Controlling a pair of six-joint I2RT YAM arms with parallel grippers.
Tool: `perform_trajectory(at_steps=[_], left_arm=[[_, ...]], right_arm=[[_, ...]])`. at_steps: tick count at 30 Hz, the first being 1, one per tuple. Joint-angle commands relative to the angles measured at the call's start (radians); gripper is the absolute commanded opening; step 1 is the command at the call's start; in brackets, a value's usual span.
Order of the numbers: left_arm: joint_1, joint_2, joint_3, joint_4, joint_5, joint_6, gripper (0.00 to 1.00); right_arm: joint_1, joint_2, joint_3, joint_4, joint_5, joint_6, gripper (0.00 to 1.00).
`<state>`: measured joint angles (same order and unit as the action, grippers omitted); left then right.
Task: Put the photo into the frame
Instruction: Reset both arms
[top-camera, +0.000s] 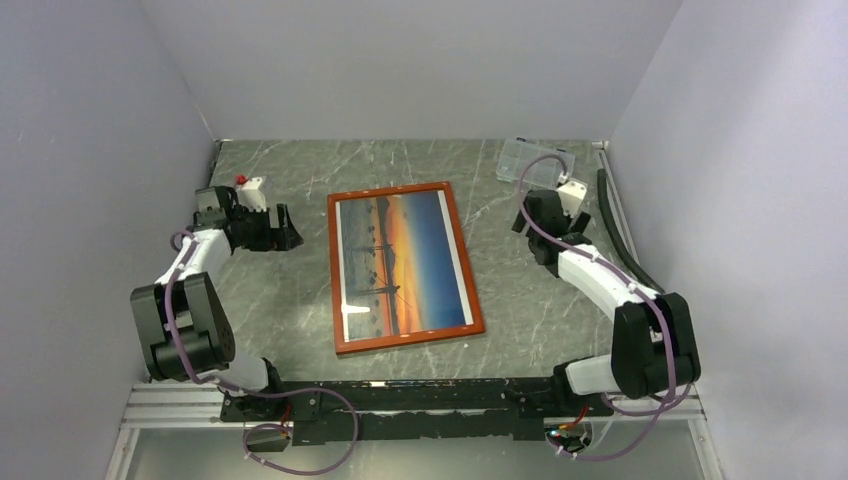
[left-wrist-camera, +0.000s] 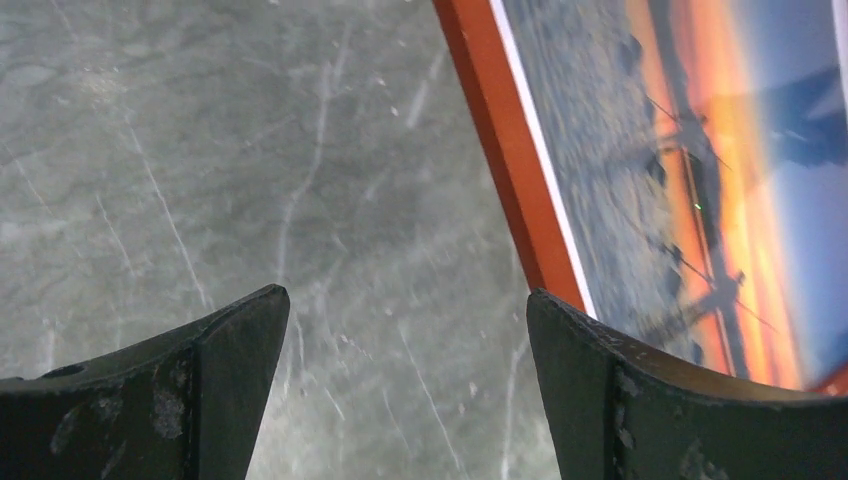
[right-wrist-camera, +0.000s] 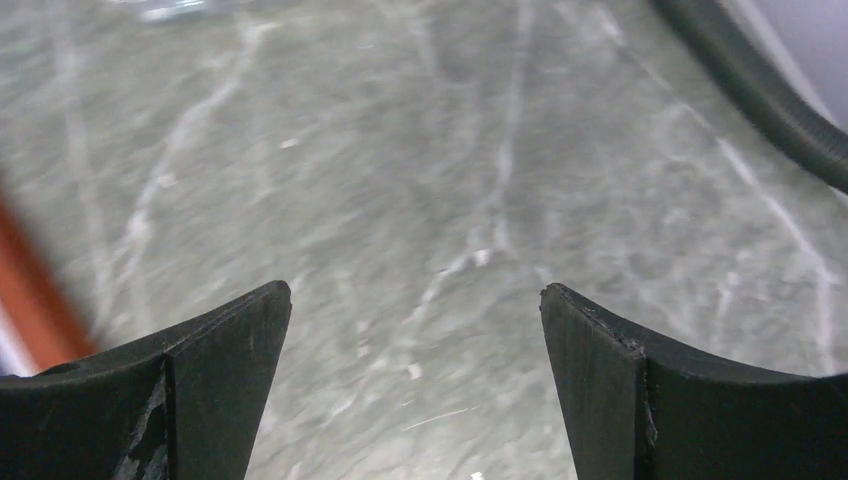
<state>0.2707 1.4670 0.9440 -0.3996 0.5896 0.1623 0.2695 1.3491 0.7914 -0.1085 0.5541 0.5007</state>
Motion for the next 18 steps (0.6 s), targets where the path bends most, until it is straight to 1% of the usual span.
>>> perform_trajectory(at_steps=[1, 3, 6, 9, 11, 12, 13, 14, 18], left_arm=[[0.001, 0.047, -0.085, 0.324, -0.04, -0.102, 0.94], [0.001, 0.067, -0.145, 0.422, -0.029, -0.126, 0.94], [0.0, 0.087, -0.204, 0.561, -0.027, -0.145, 0.94], [-0.002, 0.08, -0.311, 0.774, 0.003, -0.146, 0.94], [-0.007, 0.085, -0.385, 0.934, 0.036, -0.143, 0.94], [-0.011, 0.091, -0.395, 0.972, 0.035, -0.153, 0.94], [-0.012, 0.089, -0.381, 0.947, 0.03, -0.142, 0.94], [-0.015, 0.094, -0.378, 0.944, 0.021, -0.133, 0.94], [-0.014, 0.102, -0.398, 1.026, -0.05, -0.155, 0.94]], right_arm=[[-0.15, 0.015, -0.017, 0.011, 0.053, -0.024, 1.0], [-0.218, -0.026, -0.065, 0.096, 0.012, -0.044, 1.0], [-0.265, -0.066, -0.129, 0.244, 0.034, -0.084, 1.0], [-0.294, -0.033, -0.155, 0.365, 0.044, -0.119, 1.0], [-0.307, -0.005, -0.18, 0.457, -0.008, -0.153, 1.0], [-0.31, 0.007, -0.205, 0.513, -0.057, -0.172, 1.0], [-0.313, 0.019, -0.218, 0.57, -0.07, -0.2, 1.0], [-0.314, 0.02, -0.221, 0.572, -0.074, -0.208, 1.0], [-0.316, -0.016, -0.294, 0.686, -0.105, -0.248, 1.0]])
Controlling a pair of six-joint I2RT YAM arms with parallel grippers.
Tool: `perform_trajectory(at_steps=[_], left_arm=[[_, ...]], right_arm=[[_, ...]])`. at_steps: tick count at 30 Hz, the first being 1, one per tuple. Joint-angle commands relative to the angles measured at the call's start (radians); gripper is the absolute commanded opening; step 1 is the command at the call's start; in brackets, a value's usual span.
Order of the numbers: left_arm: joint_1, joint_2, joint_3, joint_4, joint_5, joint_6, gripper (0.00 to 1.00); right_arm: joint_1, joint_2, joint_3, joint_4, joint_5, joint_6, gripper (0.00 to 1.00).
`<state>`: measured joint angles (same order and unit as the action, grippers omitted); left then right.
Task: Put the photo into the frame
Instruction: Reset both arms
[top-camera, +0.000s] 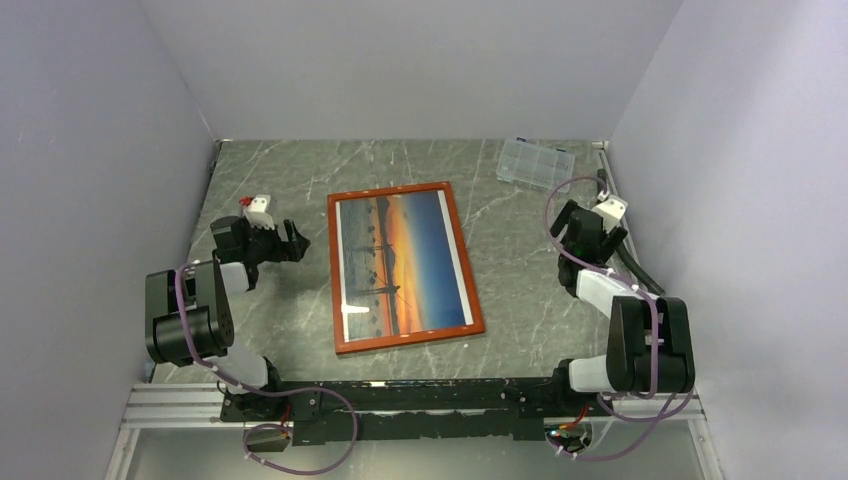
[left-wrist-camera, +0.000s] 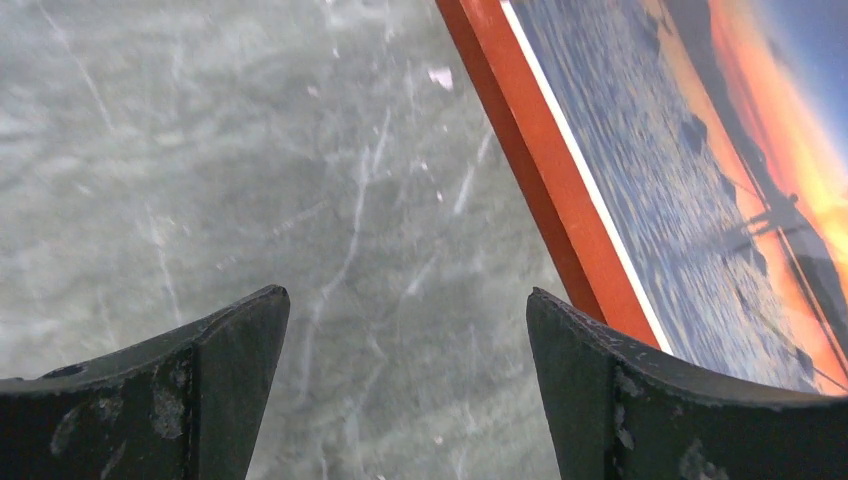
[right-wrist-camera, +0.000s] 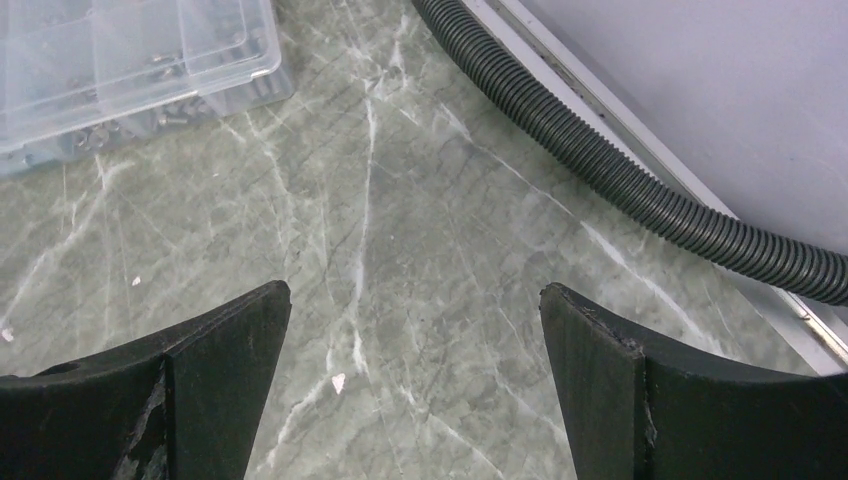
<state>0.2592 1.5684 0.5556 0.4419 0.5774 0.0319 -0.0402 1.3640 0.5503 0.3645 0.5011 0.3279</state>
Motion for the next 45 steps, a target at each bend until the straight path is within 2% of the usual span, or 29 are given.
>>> perform_trajectory(at_steps=[1, 4, 8, 11, 13, 14, 15, 18, 19, 20, 21, 24, 25, 26, 27, 28, 30, 32, 33, 35, 45], left_arm=[[-0.003, 0.0, -0.024, 0.219, -0.057, -0.026, 0.94], [-0.002, 0.028, -0.106, 0.401, -0.106, -0.084, 0.94], [-0.01, 0.021, -0.112, 0.396, -0.145, -0.08, 0.94], [-0.029, 0.01, -0.201, 0.531, -0.186, -0.066, 0.94], [-0.053, 0.091, -0.301, 0.818, -0.221, -0.08, 0.95], [-0.056, 0.084, -0.312, 0.844, -0.221, -0.078, 0.95], [-0.06, 0.038, -0.296, 0.709, -0.244, -0.063, 0.95], [-0.069, 0.074, -0.228, 0.655, -0.285, -0.086, 0.95], [-0.07, 0.059, -0.183, 0.516, -0.301, -0.074, 0.95], [-0.09, 0.052, -0.147, 0.463, -0.347, -0.066, 0.95], [-0.111, 0.068, -0.15, 0.506, -0.38, -0.064, 0.95], [-0.116, 0.052, -0.141, 0.452, -0.384, -0.056, 0.95], [-0.115, 0.059, -0.148, 0.479, -0.381, -0.061, 0.95], [-0.116, 0.069, -0.153, 0.511, -0.384, -0.066, 0.95], [-0.116, 0.062, -0.152, 0.494, -0.382, -0.062, 0.95], [-0.117, 0.055, -0.149, 0.473, -0.381, -0.059, 0.95], [-0.117, 0.063, -0.151, 0.488, -0.383, -0.059, 0.95], [-0.116, 0.063, -0.152, 0.494, -0.386, -0.06, 0.95], [-0.116, 0.06, -0.15, 0.482, -0.384, -0.058, 0.95], [-0.116, 0.066, -0.152, 0.498, -0.385, -0.061, 0.95], [-0.117, 0.064, -0.151, 0.492, -0.384, -0.059, 0.95]], right_arm=[[-0.007, -0.045, -0.072, 0.215, -0.043, -0.073, 1.0], [-0.007, -0.114, -0.166, 0.235, -0.01, -0.026, 1.0], [-0.006, -0.117, -0.252, 0.404, -0.016, -0.071, 1.0], [-0.006, -0.084, -0.306, 0.544, -0.035, -0.092, 1.0], [-0.007, -0.063, -0.356, 0.659, -0.016, -0.093, 1.0], [-0.006, -0.05, -0.383, 0.72, -0.012, -0.088, 1.0], [-0.006, -0.034, -0.404, 0.781, -0.009, -0.1, 1.0], [-0.006, -0.043, -0.393, 0.733, -0.021, -0.088, 1.0], [-0.006, -0.034, -0.382, 0.731, -0.02, -0.095, 1.0], [-0.007, -0.022, -0.371, 0.731, -0.03, -0.106, 1.0], [-0.006, -0.011, -0.356, 0.719, -0.056, -0.123, 1.0], [0.005, 0.043, -0.337, 0.722, -0.181, -0.192, 1.0], [0.017, 0.112, -0.37, 0.88, -0.164, -0.234, 1.0], [0.032, 0.125, -0.379, 0.941, -0.13, -0.233, 1.0], [0.034, 0.084, -0.347, 0.764, -0.134, -0.196, 1.0], [0.033, 0.117, -0.335, 0.818, -0.141, -0.219, 1.0], [0.062, 0.105, -0.293, 0.709, -0.109, -0.209, 1.0], [0.068, 0.123, -0.316, 0.799, -0.105, -0.241, 1.0], [0.072, 0.107, -0.309, 0.752, -0.095, -0.231, 1.0], [0.072, 0.119, -0.319, 0.799, -0.099, -0.242, 1.0], [0.077, 0.115, -0.315, 0.782, -0.095, -0.244, 1.0]])
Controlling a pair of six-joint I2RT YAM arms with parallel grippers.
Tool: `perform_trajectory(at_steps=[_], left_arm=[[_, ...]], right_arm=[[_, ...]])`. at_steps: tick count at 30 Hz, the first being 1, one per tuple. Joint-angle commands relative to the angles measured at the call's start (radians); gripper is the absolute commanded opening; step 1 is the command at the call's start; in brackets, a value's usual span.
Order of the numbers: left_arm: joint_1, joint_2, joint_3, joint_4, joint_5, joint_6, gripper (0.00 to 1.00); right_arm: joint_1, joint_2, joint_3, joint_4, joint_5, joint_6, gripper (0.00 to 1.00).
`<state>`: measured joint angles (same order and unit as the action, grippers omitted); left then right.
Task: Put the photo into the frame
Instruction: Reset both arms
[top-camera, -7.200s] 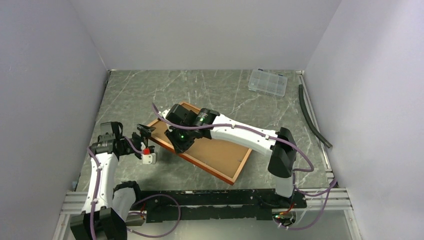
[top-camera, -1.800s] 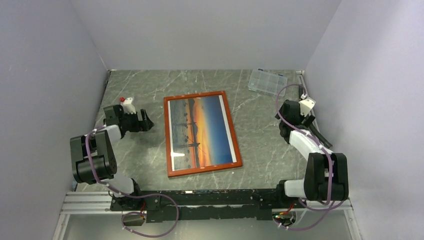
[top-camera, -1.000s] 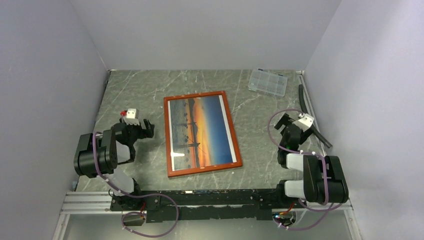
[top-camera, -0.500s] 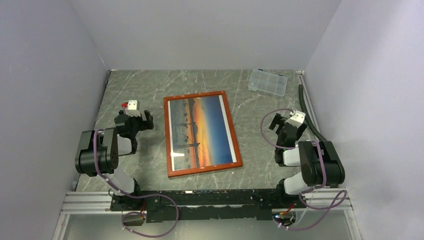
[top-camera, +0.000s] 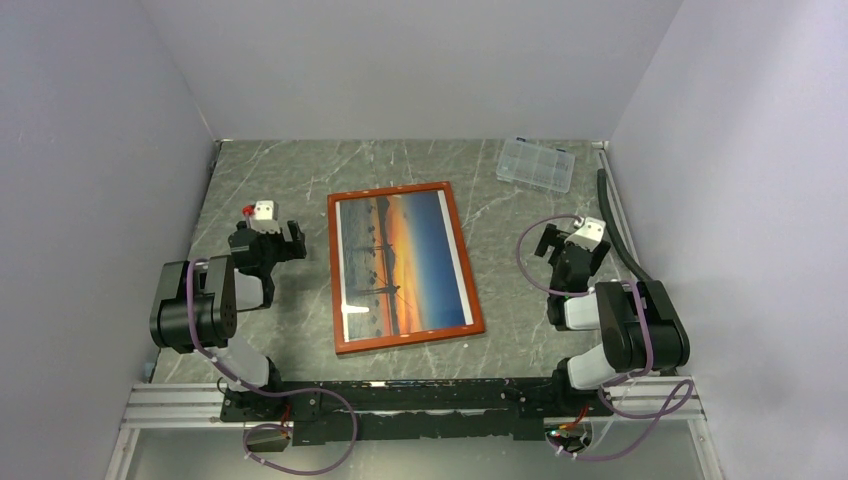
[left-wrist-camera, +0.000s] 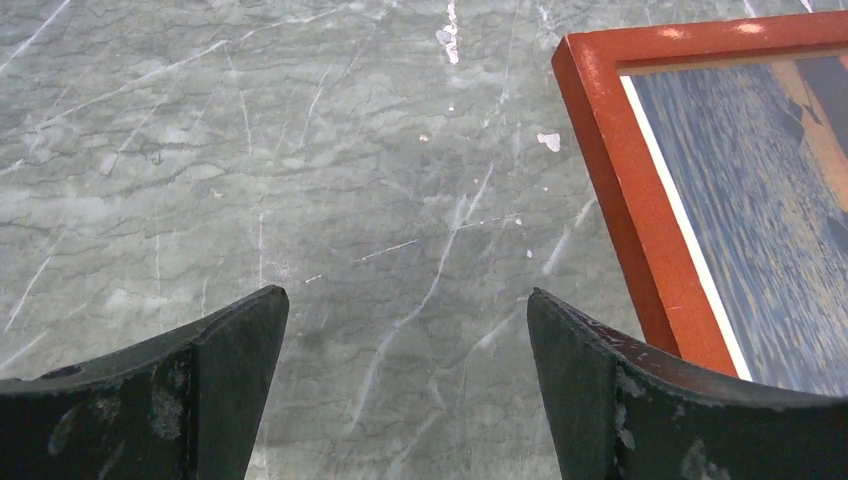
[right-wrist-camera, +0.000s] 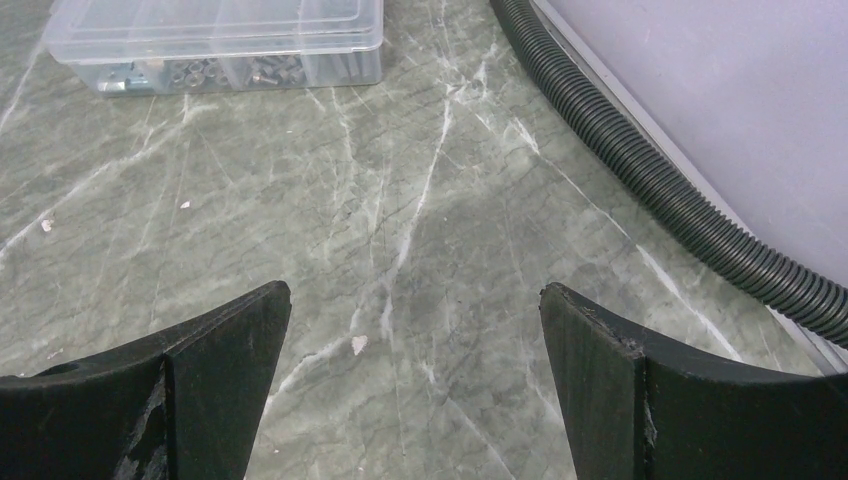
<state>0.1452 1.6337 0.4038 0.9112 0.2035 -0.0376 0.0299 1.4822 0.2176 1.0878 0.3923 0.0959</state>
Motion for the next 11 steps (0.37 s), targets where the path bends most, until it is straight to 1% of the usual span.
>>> perform_trajectory(at_steps=[1, 11], left_arm=[[-0.002, -0.002, 0.0, 0.024, -0.012, 0.01, 0.95], [-0.002, -0.002, 0.001, 0.025, -0.011, 0.01, 0.95]], right_arm=[[0.006, -0.001, 0.017, 0.065, 0.014, -0.014, 1.0], [0.006, 0.0, 0.018, 0.062, 0.013, -0.014, 1.0]])
